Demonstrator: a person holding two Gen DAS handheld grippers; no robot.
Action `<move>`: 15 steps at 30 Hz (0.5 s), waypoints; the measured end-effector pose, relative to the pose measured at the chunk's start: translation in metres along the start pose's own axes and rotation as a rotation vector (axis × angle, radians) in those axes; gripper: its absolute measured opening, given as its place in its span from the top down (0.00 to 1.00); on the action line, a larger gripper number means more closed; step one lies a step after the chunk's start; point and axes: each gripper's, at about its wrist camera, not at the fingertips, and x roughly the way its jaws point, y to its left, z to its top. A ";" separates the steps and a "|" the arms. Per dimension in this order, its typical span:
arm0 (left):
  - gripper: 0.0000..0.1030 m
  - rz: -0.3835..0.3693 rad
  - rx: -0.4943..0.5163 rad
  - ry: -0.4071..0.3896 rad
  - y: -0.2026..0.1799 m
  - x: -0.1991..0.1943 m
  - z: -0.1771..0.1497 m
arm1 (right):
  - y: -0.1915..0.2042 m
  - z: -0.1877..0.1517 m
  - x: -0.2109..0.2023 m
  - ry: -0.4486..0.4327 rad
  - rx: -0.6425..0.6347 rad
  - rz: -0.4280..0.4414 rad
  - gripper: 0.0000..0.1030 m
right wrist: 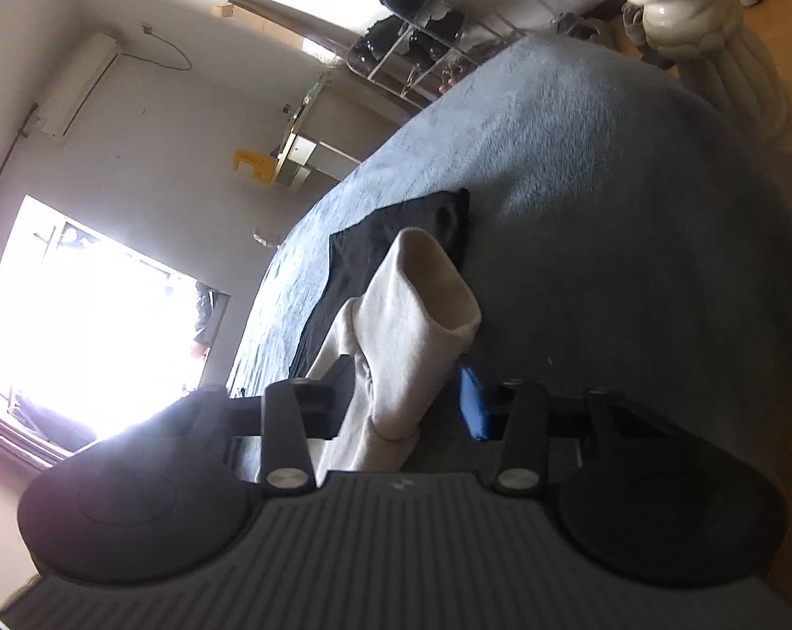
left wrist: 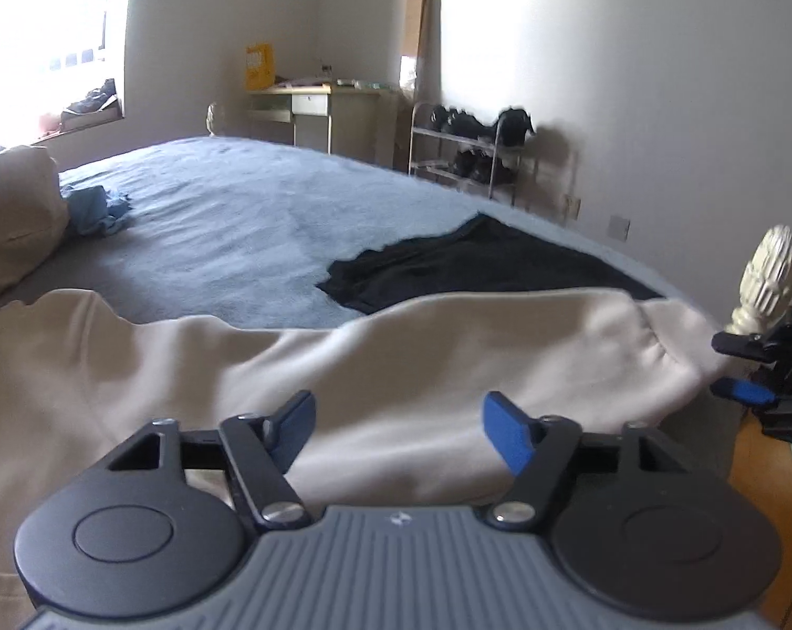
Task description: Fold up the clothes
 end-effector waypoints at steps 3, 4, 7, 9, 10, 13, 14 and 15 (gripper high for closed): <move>0.49 0.004 -0.030 0.043 -0.002 0.015 0.000 | -0.002 -0.002 -0.006 -0.010 0.012 0.032 0.66; 0.51 0.005 -0.040 0.048 -0.002 0.018 -0.001 | -0.002 -0.002 -0.007 -0.016 0.013 0.045 0.66; 0.58 0.006 -0.039 0.045 -0.002 0.020 -0.004 | -0.002 -0.001 -0.006 -0.012 0.018 0.064 0.66; 0.61 -0.003 -0.019 0.044 -0.004 0.019 -0.007 | -0.003 0.000 -0.002 -0.002 0.029 0.063 0.65; 0.62 -0.008 -0.008 0.044 -0.004 0.019 -0.008 | -0.004 0.000 0.001 0.004 0.031 0.062 0.65; 0.62 -0.026 0.032 0.040 -0.007 0.015 -0.011 | -0.002 0.000 0.006 0.009 0.031 0.057 0.65; 0.62 -0.036 0.064 0.035 -0.010 0.011 -0.013 | 0.000 -0.001 0.007 0.008 0.024 0.059 0.67; 0.62 -0.047 0.104 0.028 -0.013 0.007 -0.015 | 0.002 -0.001 0.008 0.005 0.015 0.061 0.79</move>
